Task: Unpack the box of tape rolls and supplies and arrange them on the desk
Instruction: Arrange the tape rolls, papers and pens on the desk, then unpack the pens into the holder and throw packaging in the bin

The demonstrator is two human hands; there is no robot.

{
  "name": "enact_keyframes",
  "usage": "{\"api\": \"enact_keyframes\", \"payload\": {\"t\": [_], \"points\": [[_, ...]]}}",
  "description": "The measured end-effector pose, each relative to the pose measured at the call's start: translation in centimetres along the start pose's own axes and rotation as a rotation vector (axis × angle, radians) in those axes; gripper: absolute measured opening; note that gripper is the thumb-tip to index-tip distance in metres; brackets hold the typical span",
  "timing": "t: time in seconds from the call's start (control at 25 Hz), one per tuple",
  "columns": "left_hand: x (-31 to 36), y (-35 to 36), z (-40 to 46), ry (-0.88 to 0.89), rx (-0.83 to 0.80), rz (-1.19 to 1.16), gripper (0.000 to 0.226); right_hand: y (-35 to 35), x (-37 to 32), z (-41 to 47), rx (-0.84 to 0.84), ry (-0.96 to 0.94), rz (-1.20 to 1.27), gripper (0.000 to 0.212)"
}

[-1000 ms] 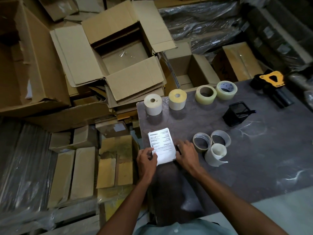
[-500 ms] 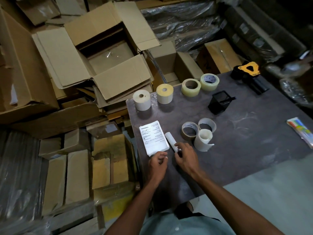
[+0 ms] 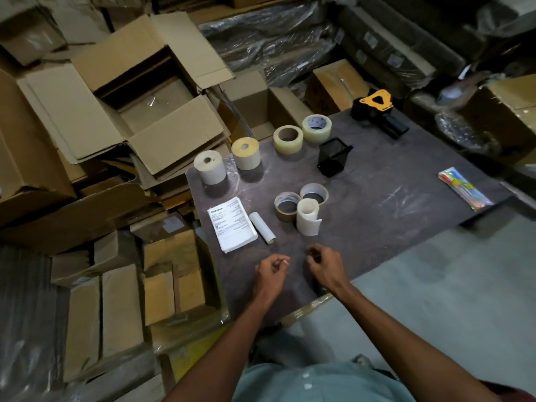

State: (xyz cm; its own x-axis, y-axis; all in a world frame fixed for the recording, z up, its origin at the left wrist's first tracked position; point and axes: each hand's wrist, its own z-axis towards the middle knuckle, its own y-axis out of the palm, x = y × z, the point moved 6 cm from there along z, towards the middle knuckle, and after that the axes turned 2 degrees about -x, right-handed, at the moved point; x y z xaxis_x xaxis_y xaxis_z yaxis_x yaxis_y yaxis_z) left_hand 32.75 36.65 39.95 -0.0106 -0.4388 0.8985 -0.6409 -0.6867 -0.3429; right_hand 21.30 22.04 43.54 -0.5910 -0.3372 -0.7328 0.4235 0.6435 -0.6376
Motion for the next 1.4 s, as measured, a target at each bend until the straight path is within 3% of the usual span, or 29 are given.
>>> {"api": "enact_keyframes", "payload": {"t": [0.28, 0.64, 0.92, 1.4], "points": [[4.7, 7.6, -2.8, 0.039, 0.043, 0.036, 0.016, -7.7, 6.6, -2.3, 0.011, 0.002, -0.007, 0.037], [11.2, 19.6, -2.8, 0.086, -0.075, 0.062, 0.013, -17.6, 13.5, -1.9, 0.056, -0.009, 0.031, 0.037], [15.8, 27.6, 1.6, 0.171, -0.131, 0.110, 0.012, -24.3, 16.9, 1.3, 0.142, 0.024, 0.065, 0.040], [21.2, 42.4, 14.8, 0.090, -0.329, -0.014, 0.021, -37.1, 24.1, 14.6, 0.276, 0.160, 0.000, 0.042]]}}
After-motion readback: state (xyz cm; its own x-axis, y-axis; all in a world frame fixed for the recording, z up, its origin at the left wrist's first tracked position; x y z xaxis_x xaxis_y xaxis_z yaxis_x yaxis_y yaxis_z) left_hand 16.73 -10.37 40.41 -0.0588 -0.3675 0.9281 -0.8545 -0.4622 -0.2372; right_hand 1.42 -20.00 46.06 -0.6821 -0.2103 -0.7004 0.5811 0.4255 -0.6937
